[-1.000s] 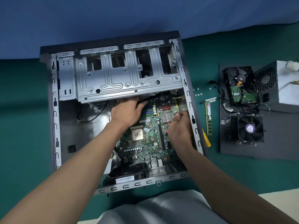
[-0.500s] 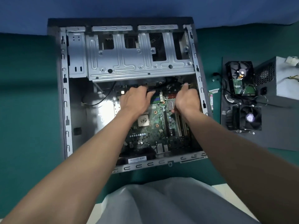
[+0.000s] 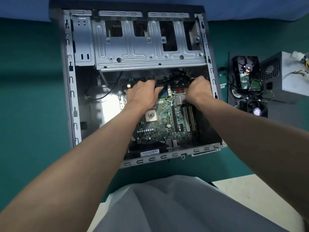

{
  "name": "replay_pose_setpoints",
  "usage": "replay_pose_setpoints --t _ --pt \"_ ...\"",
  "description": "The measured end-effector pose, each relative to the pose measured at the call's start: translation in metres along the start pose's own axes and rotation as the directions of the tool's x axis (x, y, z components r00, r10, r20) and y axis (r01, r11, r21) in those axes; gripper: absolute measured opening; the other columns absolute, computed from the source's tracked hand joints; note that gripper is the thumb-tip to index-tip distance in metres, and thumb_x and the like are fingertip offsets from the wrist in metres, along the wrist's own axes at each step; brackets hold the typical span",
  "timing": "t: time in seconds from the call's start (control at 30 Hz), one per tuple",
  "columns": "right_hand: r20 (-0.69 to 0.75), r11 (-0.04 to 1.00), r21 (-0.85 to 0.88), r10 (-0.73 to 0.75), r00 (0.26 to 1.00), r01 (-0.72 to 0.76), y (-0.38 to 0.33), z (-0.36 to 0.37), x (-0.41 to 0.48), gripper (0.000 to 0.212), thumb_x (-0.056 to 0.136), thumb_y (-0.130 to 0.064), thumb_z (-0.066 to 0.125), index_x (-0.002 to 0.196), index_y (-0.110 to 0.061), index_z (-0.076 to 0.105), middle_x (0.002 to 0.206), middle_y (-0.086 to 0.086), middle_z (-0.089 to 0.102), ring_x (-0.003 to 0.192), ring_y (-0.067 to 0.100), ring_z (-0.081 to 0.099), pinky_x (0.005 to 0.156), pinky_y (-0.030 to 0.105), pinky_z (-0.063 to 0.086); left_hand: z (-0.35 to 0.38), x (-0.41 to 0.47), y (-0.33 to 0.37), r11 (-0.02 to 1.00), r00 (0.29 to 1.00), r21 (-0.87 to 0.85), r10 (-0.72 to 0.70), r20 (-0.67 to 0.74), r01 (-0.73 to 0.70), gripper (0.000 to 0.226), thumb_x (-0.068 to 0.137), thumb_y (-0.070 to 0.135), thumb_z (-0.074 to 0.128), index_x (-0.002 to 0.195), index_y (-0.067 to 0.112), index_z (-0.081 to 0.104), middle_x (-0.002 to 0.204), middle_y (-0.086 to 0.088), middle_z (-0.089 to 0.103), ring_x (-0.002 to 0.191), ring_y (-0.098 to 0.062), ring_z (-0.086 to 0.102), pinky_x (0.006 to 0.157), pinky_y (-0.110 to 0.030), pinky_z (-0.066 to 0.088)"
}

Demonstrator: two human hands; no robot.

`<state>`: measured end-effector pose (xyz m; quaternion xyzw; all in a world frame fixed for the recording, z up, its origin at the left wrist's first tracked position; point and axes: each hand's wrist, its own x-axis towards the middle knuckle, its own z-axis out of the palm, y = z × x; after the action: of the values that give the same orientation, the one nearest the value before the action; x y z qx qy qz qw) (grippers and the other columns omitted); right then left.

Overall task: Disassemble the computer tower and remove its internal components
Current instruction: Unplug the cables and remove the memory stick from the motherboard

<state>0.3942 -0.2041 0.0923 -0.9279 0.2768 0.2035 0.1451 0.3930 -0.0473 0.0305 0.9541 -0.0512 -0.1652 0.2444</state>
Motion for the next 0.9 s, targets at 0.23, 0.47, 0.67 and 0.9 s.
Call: replay_pose_setpoints --t 0.23,0.47,0.67,0.9 --pt "0.189 0.74 -0.605 -0.226 0.956 0.295 -0.009 -0.002 -0.009 0.018 0.093 -0.008 0.037 0.092 -0.001 0.054 0.08 0.014 0.057 0.068 0.026 0.054 0.066 0.036 0.048 0.003 0.001 -0.004 1.0 1.0 -0.027 0.002 -0.021 -0.003 0.037 0.098 0.052 0.041 0.104 0.022 0.062 0.075 0.005 0.055 0.074 -0.021 0.05 0.07 -0.036 0.032" --pt "0.408 0.243 -0.842 -0.294 0.864 0.481 -0.024 -0.018 0.005 0.021 0.098 -0.011 0.033 0.107 -0.009 0.052 0.081 0.006 0.047 0.067 0.022 0.048 0.061 0.036 0.039 0.006 -0.001 -0.01 0.998 0.998 -0.05 0.035 -0.043 -0.037 0.038 0.098 0.051 0.041 0.105 0.02 0.062 0.079 0.001 0.063 0.074 -0.023 0.056 0.069 -0.036 0.036" --pt "0.488 0.14 -0.821 -0.33 0.808 0.553 -0.019 -0.017 0.009 0.026 0.095 -0.002 0.035 0.113 -0.004 0.054 0.101 0.017 0.058 0.072 0.028 0.051 0.058 0.034 0.047 0.012 -0.006 -0.014 0.993 0.996 -0.109 0.041 -0.079 -0.049 0.035 0.098 0.05 0.042 0.107 0.022 0.062 0.08 0.001 0.066 0.078 -0.024 0.062 0.07 -0.036 0.038" --pt "0.489 0.226 -0.792 -0.322 0.811 0.567 -0.01 -0.014 0.007 0.028 0.1 -0.005 0.031 0.118 -0.001 0.051 0.112 0.022 0.055 0.085 0.032 0.057 0.07 0.034 0.048 0.018 -0.008 -0.017 0.984 0.996 -0.168 0.047 -0.078 -0.06 0.032 0.097 0.049 0.044 0.108 0.024 0.06 0.077 0.003 0.066 0.076 -0.023 0.064 0.077 -0.037 0.047"
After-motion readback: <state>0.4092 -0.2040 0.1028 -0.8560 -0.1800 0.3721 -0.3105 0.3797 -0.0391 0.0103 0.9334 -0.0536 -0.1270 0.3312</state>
